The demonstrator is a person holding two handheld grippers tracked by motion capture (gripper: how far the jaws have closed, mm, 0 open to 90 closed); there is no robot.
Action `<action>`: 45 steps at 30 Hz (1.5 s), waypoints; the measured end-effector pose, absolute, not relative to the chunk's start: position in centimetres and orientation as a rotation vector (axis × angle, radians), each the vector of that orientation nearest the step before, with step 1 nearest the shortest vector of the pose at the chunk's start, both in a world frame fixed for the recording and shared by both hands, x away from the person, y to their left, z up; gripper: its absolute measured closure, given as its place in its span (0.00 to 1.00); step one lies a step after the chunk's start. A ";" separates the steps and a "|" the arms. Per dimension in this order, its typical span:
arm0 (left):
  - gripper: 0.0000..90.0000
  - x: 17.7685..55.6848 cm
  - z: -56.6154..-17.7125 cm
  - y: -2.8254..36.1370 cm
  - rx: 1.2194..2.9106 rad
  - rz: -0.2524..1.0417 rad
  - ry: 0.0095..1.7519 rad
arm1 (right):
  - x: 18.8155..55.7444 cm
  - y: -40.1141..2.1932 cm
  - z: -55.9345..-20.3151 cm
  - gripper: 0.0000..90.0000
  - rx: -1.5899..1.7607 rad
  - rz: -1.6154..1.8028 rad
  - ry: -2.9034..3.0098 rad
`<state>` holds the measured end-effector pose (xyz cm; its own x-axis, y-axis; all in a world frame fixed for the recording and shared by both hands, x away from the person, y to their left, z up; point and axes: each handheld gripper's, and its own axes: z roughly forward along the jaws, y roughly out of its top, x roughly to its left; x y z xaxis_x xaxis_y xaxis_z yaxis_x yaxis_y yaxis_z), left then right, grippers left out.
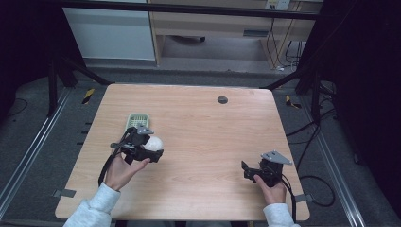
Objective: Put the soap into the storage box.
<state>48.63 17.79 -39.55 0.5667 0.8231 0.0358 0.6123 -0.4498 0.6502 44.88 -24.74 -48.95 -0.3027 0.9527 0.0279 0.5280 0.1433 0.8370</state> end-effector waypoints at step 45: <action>0.27 57.4 -40.3 23.4 2.074 0.480 1.456 | 44.9 -24.6 -48.9 0.05 1.402 1.046 1.906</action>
<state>57.42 23.39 -40.35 0.3479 0.9372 -0.0247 0.7384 -0.2576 0.6232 44.85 -24.62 -48.92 -0.3063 0.9518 0.0176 0.5258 0.1537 0.8366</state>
